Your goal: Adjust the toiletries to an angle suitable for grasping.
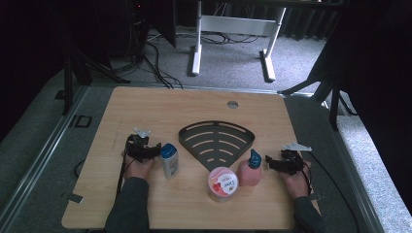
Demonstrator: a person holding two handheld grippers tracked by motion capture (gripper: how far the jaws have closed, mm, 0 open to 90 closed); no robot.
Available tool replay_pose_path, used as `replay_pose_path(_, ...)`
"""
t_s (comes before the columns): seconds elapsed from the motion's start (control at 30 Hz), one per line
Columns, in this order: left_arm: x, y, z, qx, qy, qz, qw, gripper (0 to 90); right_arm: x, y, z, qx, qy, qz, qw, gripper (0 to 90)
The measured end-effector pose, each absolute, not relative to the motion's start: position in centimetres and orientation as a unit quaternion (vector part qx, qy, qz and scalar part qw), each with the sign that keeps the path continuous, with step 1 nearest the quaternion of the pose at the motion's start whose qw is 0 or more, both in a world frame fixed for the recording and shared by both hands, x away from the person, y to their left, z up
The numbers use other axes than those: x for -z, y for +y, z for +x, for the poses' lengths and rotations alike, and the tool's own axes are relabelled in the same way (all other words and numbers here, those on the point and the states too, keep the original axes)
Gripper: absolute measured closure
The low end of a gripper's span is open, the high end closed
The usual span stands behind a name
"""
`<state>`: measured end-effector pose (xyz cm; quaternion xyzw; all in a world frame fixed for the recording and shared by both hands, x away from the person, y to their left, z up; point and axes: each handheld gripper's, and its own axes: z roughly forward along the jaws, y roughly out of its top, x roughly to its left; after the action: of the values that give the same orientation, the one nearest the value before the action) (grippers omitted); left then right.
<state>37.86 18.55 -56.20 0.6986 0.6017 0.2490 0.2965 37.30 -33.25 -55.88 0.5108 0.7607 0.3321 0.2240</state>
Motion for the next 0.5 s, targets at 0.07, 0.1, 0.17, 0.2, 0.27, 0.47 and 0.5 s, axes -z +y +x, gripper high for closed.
replay_pose_path(0.07,56.2,18.6,37.7,-0.249,0.6,0.7,0.297,24.3,55.9,-33.2,37.3,-0.332,0.761,0.511,0.224,24.8)
replay_pose_path(0.1,56.1,18.6,37.6,-0.244,0.598,0.704,0.295,24.3,55.9,-33.2,37.3,-0.332,0.761,0.511,0.224,24.8)
replay_pose_path(0.17,56.0,18.7,37.4,-0.237,0.588,0.714,0.295,24.2,55.9,-33.2,37.3,-0.332,0.761,0.511,0.224,24.8)
replay_pose_path(0.2,56.0,18.7,37.3,-0.238,0.59,0.713,0.294,24.4,55.9,-33.2,37.3,-0.332,0.761,0.511,0.224,24.8)
replay_pose_path(0.27,55.9,18.8,36.9,-0.237,0.585,0.714,0.301,40.5,55.9,-33.2,37.3,-0.332,0.761,0.511,0.224,24.9)
replay_pose_path(0.47,55.7,19.0,36.1,-0.234,0.578,0.719,0.307,62.9,55.9,-33.2,37.3,-0.332,0.761,0.511,0.224,24.8)
replay_pose_path(0.5,55.7,19.0,35.9,-0.232,0.578,0.719,0.308,62.9,55.9,-33.2,37.3,-0.332,0.761,0.511,0.224,24.8)
